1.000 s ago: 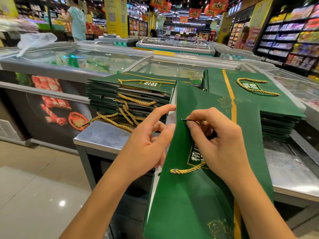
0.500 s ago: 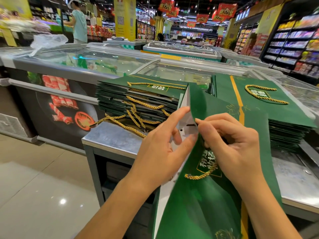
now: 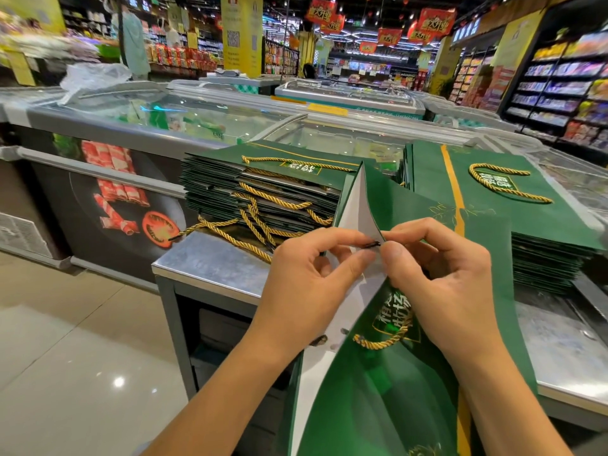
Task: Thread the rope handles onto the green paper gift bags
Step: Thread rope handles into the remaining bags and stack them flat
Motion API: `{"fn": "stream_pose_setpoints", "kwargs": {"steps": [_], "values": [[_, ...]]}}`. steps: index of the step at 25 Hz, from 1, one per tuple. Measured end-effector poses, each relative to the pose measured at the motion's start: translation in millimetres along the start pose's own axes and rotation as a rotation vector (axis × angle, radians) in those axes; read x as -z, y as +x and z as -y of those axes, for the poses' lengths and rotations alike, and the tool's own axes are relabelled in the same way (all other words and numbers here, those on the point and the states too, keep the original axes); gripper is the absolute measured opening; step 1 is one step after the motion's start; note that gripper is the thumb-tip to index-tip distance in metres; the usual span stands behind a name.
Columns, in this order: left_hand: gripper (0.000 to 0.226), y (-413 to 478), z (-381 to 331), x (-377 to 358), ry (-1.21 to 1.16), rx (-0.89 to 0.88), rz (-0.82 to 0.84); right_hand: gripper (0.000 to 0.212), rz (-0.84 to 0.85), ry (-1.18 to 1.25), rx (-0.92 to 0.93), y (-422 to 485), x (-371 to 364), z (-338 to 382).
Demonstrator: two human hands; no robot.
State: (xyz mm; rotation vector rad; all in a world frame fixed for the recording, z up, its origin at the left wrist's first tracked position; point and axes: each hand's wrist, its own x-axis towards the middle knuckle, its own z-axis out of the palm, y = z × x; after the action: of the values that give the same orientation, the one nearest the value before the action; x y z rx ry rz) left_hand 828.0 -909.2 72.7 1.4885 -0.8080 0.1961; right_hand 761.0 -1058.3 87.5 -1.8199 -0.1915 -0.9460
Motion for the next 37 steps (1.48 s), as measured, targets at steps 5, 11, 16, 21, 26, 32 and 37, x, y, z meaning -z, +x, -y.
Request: {"fn": "stream_pose_setpoints", "kwargs": {"steps": [5,11,16,21,26,32,37], "values": [[0.007,0,2,4,-0.015,0.027,-0.148,0.019,0.005,-0.014,0.017,-1,1,-1],[0.014,6,1,17,-0.067,0.214,0.005,0.024,0.031,-0.043,0.012,1,0,-1],[0.034,13,-4,34,-0.396,0.451,0.219,0.012,0.109,-0.213,0.062,3,-3,-11],[0.04,16,2,34,-0.317,0.443,0.217,0.021,0.065,-0.192,0.056,4,-1,-7],[0.04,18,0,31,-0.272,0.469,0.185,0.015,-0.285,-0.011,-0.049,9,8,3],[0.04,16,-2,33,-0.274,0.468,0.179,0.025,0.068,-0.608,0.092,-3,33,2],[0.04,15,0,33,-0.282,0.467,0.196,0.012,0.099,-0.619,0.035,-5,38,-7]]}}
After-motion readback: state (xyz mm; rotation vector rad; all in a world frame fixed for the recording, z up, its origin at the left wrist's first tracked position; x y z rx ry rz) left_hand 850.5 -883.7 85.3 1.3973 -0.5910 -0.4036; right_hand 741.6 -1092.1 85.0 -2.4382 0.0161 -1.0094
